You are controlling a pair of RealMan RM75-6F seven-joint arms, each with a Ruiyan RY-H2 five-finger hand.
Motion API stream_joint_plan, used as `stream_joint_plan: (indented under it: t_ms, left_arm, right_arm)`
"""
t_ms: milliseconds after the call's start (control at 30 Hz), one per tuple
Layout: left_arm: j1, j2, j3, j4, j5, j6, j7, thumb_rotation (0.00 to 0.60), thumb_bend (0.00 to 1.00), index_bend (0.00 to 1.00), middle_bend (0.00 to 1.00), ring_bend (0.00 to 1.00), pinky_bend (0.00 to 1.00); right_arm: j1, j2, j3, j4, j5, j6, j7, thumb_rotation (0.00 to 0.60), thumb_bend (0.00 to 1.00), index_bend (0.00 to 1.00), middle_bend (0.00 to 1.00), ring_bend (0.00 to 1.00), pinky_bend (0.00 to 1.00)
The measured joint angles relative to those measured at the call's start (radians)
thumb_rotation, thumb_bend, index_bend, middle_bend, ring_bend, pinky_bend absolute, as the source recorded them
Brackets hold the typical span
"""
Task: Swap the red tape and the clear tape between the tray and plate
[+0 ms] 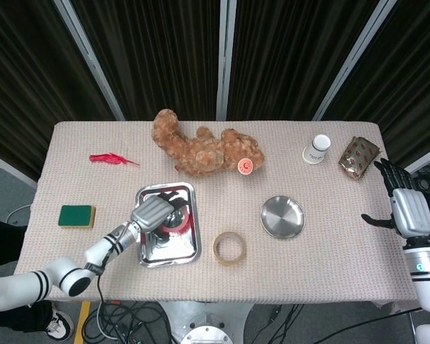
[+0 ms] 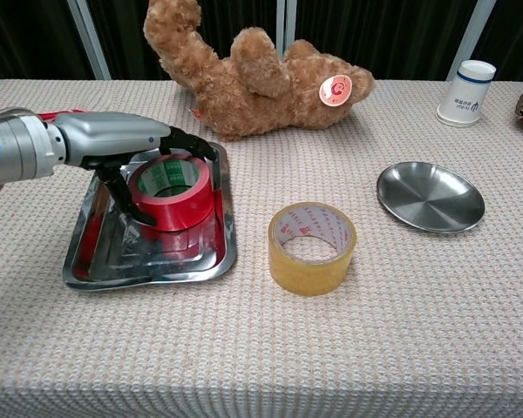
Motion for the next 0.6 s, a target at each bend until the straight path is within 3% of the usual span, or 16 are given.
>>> stream_joint_plan:
  t_ms: [100, 300, 600]
  left_arm:
    - [-0.006, -0.002, 0.004, 0.002, -0.011, -0.003, 0.007, 0.6, 0.2, 0.16, 0.24, 0.2, 0.37]
    - [-0.013, 0.006, -0.002, -0.013, -0.01, 0.023, 0.025, 0.6, 0.21, 0.17, 0.26, 0.22, 0.39]
    - [-0.11, 0.015, -0.066, -0.051, 0.02, 0.02, 0.056, 0.6, 0.21, 0.17, 0.27, 0.22, 0.39]
  right_arm:
    - [-0.003, -0.001, 0.002, 0.003, 0.001, -0.009, -0.002, 0.6, 0.0, 0.0, 0.0, 0.0, 0.0]
    - [-0.008, -0.003, 0.011, 0.008, 0.008, -0.014, -0.002, 0.6, 0.0, 0.0, 0.0, 0.0, 0.0]
    - [-0.029, -0.007, 0.03, 0.019, 0.013, 0.015, 0.037, 0.6, 0.0, 0.0, 0.0, 0.0, 0.0]
